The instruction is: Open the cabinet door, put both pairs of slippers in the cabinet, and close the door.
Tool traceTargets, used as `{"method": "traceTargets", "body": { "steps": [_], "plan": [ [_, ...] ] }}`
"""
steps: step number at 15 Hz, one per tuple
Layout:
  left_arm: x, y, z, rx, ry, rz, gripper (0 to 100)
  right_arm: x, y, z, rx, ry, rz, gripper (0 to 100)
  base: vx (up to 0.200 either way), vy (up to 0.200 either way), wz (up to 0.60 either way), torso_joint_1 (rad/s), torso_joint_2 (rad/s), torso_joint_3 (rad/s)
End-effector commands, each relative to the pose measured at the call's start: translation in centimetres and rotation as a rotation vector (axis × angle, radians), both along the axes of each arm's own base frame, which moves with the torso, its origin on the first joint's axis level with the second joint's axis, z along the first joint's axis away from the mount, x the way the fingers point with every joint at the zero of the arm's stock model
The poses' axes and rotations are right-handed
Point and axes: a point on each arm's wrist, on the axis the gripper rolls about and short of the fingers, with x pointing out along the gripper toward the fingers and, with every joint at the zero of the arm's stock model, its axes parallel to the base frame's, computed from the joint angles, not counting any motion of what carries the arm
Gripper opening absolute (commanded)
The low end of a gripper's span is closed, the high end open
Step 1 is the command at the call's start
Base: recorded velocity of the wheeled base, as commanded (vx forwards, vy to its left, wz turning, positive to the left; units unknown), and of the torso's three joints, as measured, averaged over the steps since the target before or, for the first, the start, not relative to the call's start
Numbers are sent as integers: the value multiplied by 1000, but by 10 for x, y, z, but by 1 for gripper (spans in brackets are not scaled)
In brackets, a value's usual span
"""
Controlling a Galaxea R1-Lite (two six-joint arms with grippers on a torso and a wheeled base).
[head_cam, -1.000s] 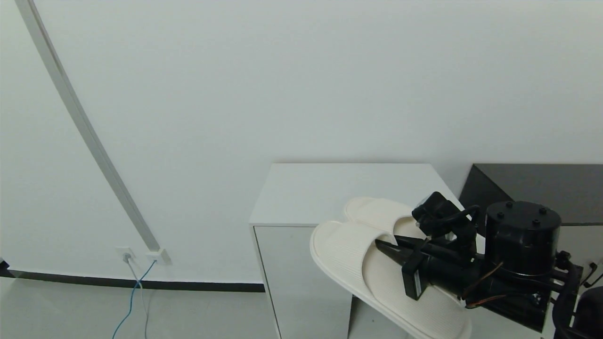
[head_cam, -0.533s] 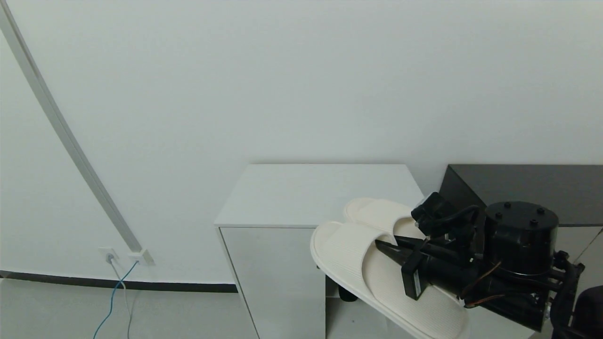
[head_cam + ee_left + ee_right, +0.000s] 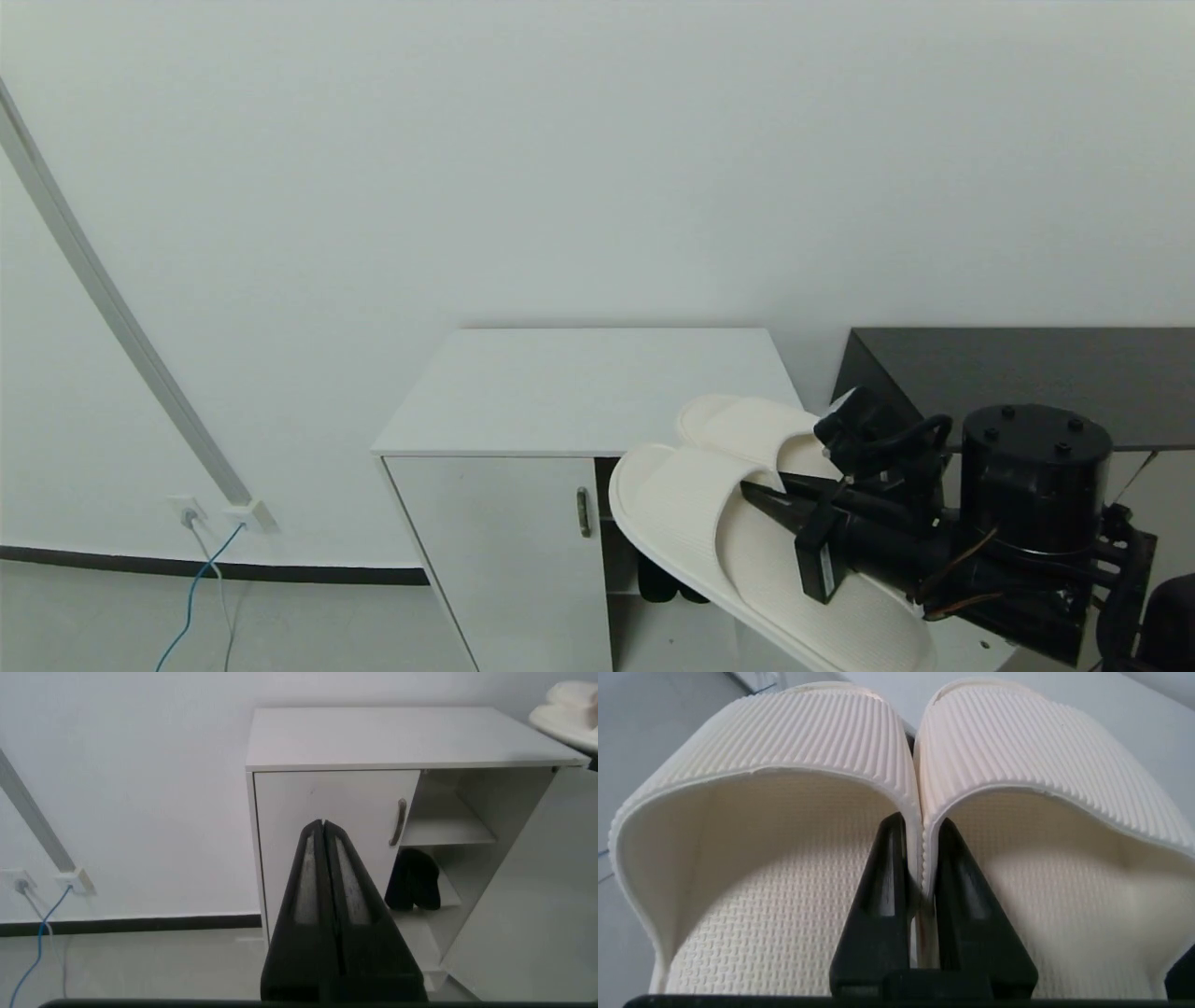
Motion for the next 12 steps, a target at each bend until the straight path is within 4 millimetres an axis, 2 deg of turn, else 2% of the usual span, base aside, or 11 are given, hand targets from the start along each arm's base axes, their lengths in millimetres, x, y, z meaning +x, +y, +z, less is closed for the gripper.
{"method": "traceTargets", "body": {
  "steps": [1, 12],
  "plan": [
    [0, 0, 0, 0, 1, -1, 0, -1, -1, -2, -6, 5, 1, 0, 0, 0, 0, 0, 0, 0],
    [0, 0, 0, 0, 1, -1, 0, -5, 1, -5, -15, 16, 15, 0, 0, 0, 0, 0, 0, 0]
  ]
}}
